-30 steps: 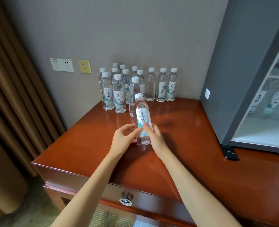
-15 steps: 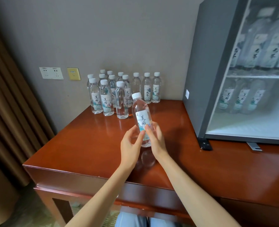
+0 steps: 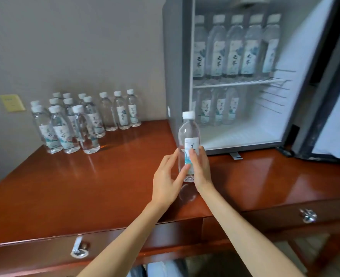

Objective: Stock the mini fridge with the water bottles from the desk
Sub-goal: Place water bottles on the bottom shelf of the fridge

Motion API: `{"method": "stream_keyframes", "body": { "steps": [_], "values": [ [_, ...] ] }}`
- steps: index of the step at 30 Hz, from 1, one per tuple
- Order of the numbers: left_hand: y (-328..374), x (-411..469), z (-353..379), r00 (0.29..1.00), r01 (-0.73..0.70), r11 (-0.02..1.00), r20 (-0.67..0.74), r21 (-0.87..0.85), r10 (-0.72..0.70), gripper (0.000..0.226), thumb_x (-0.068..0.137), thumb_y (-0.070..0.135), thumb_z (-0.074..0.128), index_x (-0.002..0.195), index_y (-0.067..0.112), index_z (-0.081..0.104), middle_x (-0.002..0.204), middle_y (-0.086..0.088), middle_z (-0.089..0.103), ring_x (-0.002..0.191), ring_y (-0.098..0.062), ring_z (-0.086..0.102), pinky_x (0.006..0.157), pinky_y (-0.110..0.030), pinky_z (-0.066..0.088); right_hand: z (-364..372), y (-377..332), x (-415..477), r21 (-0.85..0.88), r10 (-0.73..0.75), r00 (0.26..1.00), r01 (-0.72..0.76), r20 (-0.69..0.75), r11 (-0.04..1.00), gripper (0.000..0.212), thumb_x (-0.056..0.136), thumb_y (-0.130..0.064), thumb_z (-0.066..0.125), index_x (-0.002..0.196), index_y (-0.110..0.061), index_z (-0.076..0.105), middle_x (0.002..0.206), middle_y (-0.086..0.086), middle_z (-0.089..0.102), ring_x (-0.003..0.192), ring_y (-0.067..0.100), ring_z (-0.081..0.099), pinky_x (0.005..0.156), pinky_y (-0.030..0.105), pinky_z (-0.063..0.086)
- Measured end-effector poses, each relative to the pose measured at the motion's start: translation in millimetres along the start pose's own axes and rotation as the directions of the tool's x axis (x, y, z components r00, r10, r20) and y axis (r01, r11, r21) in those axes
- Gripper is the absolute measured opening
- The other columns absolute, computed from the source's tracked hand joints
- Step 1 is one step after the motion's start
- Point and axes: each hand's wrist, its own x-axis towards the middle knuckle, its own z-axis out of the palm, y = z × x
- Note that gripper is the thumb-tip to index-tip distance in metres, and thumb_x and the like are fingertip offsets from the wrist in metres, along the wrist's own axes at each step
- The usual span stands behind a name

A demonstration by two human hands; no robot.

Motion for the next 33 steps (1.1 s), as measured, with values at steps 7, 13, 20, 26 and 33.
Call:
{"method": "stream_keyframes", "body": {
  "steps": [7,13,20,26,33],
  "values": [
    [18,14,60,0.992,-0.027,0.999,0.125,-0.043,0.032,0.048,0.097,0.047,0.042,0.143,0.033,0.041,0.117,0.022,0.053,0.105,-0.004,0.057,0.085,-0.019,0.047,-58,-6,16,-0.115,-0.067,0.976,0.044,-0.205,0.992,0.04,0.075,-0.061,0.055,0.094,-0.026,0.06,0.082,-0.007,0.068,0.077,0.006,0.065,0.07,0.025,0.051],
    [21,30,99,0.985,-0.07,0.997,0.157,0.012,0.068,0.038,0.096,0.028,0.042,0.132,0.026,0.055,0.121,0.014,0.061,0.112,-0.002,0.054,0.093,-0.01,0.038,-97,-2,39,-0.171,-0.094,0.924,0.032,-0.37,0.985,0.04,0.076,-0.063,0.054,0.093,-0.027,0.059,0.082,-0.006,0.068,0.078,0.011,0.067,0.071,0.032,0.052],
    [6,63,134,0.985,-0.118,0.98,0.144,0.16,0.095,0.043,0.084,-0.002,0.052,0.125,0.009,0.061,0.123,-0.005,0.061,0.114,-0.021,0.057,0.105,-0.033,0.04,-121,3,66,-0.397,-0.281,0.819,0.071,-0.5,0.915,0.048,0.083,-0.062,0.047,0.1,-0.017,0.052,0.092,0.003,0.065,0.086,0.024,0.064,0.077,0.044,0.052],
    [-2,80,153,0.985,-0.1,0.939,0.167,0.329,0.047,0.041,0.081,-0.001,0.058,0.121,0.007,0.064,0.119,-0.013,0.061,0.115,-0.029,0.057,0.114,-0.054,0.021,-133,8,91,-0.491,-0.402,0.769,0.132,-0.498,0.861,0.07,0.088,-0.054,0.044,0.13,0.001,0.04,0.117,0.007,0.053,0.105,0.026,0.055,0.089,0.033,0.045],
    [-5,83,154,0.981,-0.11,0.933,0.189,0.342,0.046,0.036,0.078,0.002,0.062,0.112,0.01,0.068,0.111,-0.006,0.064,0.105,-0.026,0.058,0.103,-0.043,0.04,-147,10,110,-0.519,-0.407,0.736,0.088,-0.541,0.85,0.071,0.086,-0.055,0.045,0.133,-0.001,0.041,0.124,0.017,0.059,0.107,0.032,0.058,0.087,0.029,0.045]
  ]
}}
